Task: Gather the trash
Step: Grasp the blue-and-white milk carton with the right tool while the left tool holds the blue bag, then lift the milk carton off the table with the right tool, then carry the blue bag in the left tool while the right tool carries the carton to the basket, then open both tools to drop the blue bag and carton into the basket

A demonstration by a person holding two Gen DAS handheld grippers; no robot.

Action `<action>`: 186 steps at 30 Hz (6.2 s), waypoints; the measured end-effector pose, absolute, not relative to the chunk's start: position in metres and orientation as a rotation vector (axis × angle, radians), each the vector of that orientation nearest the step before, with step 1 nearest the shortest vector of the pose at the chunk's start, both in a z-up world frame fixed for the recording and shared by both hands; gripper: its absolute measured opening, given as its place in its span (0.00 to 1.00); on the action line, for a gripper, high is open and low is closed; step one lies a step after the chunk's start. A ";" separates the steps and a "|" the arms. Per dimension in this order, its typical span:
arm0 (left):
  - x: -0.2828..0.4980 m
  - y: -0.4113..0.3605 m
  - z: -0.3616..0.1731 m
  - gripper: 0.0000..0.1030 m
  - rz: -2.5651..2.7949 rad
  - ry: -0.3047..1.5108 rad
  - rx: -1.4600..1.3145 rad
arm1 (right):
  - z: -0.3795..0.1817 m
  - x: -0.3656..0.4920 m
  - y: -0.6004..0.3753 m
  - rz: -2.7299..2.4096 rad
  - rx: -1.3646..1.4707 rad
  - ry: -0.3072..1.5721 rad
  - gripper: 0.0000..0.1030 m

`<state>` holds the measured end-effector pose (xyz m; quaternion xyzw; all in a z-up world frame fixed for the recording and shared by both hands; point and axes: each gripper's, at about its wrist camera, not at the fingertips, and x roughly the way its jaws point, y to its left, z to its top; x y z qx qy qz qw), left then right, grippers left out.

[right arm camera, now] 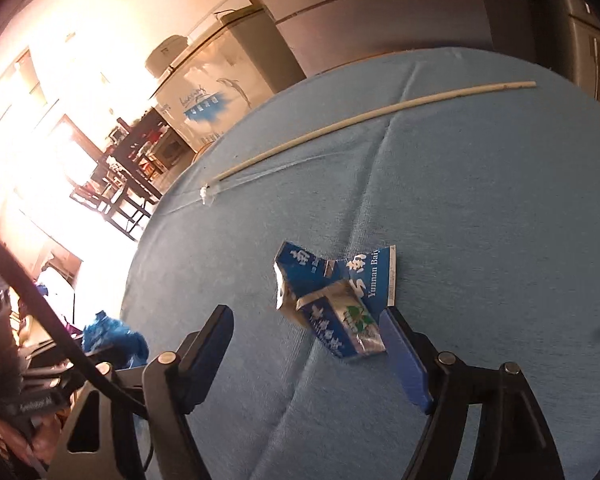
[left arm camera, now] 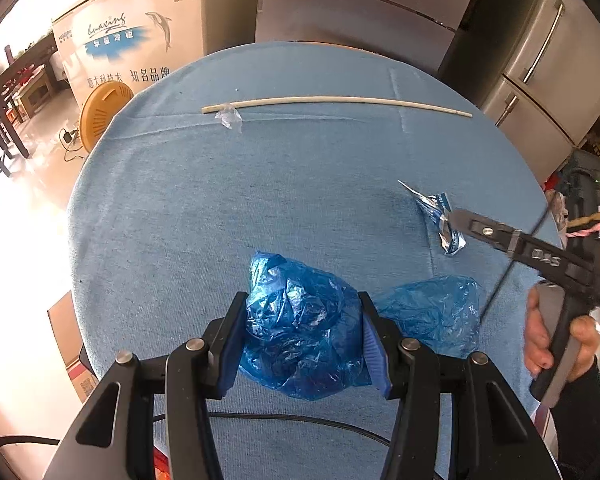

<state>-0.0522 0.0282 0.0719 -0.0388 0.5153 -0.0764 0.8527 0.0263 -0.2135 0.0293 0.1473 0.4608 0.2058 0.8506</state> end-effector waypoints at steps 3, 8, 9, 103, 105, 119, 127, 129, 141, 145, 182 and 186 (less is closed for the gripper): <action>-0.051 0.031 0.072 0.52 -0.161 1.086 -0.088 | 0.019 0.036 -0.204 0.390 0.263 1.000 0.76; -0.048 0.031 0.070 0.53 -0.173 1.090 -0.090 | 0.007 0.043 -0.206 0.364 0.300 1.009 0.77; -0.048 0.030 0.069 0.53 -0.176 1.091 -0.090 | 0.007 0.044 -0.204 0.361 0.291 1.003 0.77; -0.294 0.264 0.135 0.53 0.540 0.960 -0.286 | 0.094 -0.111 -0.003 1.042 0.132 0.844 0.32; -0.299 0.265 0.132 0.53 0.555 0.967 -0.284 | 0.094 -0.118 0.009 1.086 0.105 0.842 0.32; -0.296 0.273 0.106 0.53 0.616 1.025 -0.284 | 0.086 -0.154 0.051 1.282 -0.045 0.842 0.32; -0.294 0.272 0.088 0.53 0.639 1.063 -0.273 | 0.068 -0.147 0.074 1.326 -0.079 0.899 0.32; -0.294 0.273 0.084 0.53 0.639 1.074 -0.275 | 0.067 -0.149 0.077 1.336 -0.088 0.906 0.32; -0.282 0.275 0.060 0.53 0.653 1.128 -0.272 | 0.053 -0.143 0.088 1.362 -0.108 0.956 0.32; -0.280 0.275 0.051 0.53 0.657 1.149 -0.269 | 0.050 -0.152 0.094 1.375 -0.128 0.968 0.32; -0.192 0.202 0.112 0.61 0.447 0.961 -0.136 | 0.061 -0.107 0.028 1.122 -0.017 0.986 0.55; -0.157 0.148 0.151 0.67 0.352 0.849 -0.033 | 0.097 -0.096 -0.037 0.921 0.061 0.862 0.56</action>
